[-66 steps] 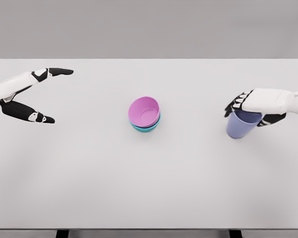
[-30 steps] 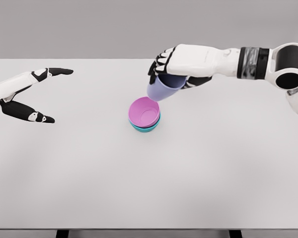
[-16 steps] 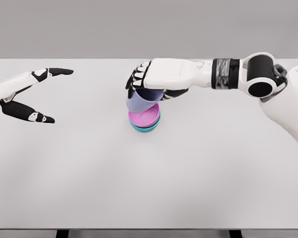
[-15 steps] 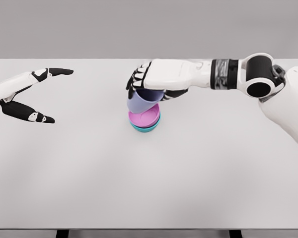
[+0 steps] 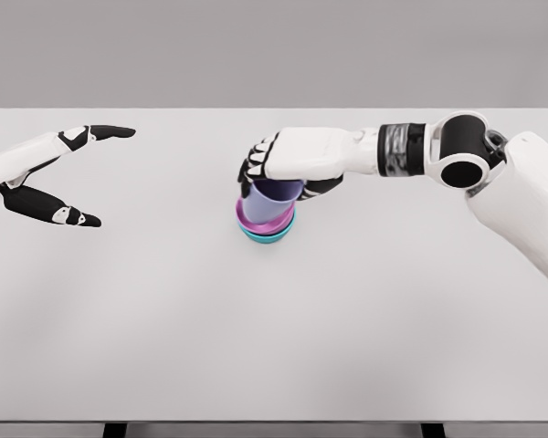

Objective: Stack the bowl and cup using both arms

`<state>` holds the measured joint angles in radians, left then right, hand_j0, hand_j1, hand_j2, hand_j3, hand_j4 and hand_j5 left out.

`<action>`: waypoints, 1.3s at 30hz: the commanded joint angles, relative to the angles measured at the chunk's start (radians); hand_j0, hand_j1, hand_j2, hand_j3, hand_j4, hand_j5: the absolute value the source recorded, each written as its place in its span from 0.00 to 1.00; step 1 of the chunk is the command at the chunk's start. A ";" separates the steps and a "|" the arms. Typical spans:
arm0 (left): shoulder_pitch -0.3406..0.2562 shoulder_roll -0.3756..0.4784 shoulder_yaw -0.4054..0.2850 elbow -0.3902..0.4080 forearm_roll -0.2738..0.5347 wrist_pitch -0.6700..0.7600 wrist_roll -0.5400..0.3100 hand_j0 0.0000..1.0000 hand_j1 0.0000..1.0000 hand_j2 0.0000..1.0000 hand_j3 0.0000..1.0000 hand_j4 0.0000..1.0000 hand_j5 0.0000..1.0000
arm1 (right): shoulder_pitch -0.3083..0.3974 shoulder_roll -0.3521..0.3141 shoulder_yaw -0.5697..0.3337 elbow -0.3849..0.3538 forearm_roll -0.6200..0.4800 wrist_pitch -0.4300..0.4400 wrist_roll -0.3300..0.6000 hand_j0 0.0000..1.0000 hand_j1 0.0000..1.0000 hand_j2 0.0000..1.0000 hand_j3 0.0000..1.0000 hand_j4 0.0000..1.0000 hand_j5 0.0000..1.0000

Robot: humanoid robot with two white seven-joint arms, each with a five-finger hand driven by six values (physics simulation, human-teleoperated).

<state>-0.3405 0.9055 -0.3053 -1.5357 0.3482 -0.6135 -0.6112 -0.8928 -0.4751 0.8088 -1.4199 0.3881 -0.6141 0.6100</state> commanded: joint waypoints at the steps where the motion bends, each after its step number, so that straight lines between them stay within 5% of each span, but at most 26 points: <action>1: 0.000 0.001 0.000 -0.001 0.009 0.003 0.000 1.00 1.00 1.00 1.00 1.00 1.00 | 0.000 0.000 0.001 0.016 -0.005 0.003 0.001 0.59 0.59 0.59 0.59 0.59 0.59; 12: 0.000 0.001 0.000 -0.001 0.009 0.003 0.000 1.00 1.00 1.00 1.00 1.00 1.00 | 0.000 0.009 0.013 0.036 0.006 0.003 0.001 0.63 0.63 0.63 0.63 0.63 0.63; 16: 0.000 0.001 0.000 -0.001 0.008 0.003 0.000 1.00 1.00 1.00 1.00 1.00 1.00 | 0.000 0.010 0.018 0.026 0.052 0.003 0.001 0.99 0.99 0.99 0.99 0.99 0.99; 26: 0.000 0.001 0.000 -0.001 0.009 0.003 0.000 1.00 1.00 1.00 1.00 1.00 1.00 | -0.005 0.004 0.001 -0.045 0.048 0.003 0.001 1.00 1.00 1.00 1.00 1.00 1.00; 32: 0.000 0.001 0.000 -0.001 0.008 0.003 0.000 1.00 1.00 1.00 1.00 1.00 1.00 | 0.005 -0.017 -0.174 -0.083 0.041 0.003 0.001 1.00 1.00 1.00 1.00 1.00 1.00; 35: 0.000 0.001 0.000 -0.001 0.008 0.003 0.000 1.00 1.00 1.00 1.00 1.00 1.00 | 0.038 -0.112 -0.278 -0.079 -0.054 0.003 0.001 1.00 1.00 1.00 1.00 1.00 1.00; 39: 0.000 0.001 0.000 -0.001 0.008 0.003 0.000 1.00 1.00 1.00 1.00 1.00 1.00 | 0.202 -0.272 -0.434 -0.068 -0.089 0.003 0.001 1.00 1.00 1.00 1.00 1.00 1.00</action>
<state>-0.3406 0.9054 -0.3052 -1.5366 0.3473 -0.6136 -0.6113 -0.6567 -0.6749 0.4526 -1.4909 0.3310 -0.6151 0.6117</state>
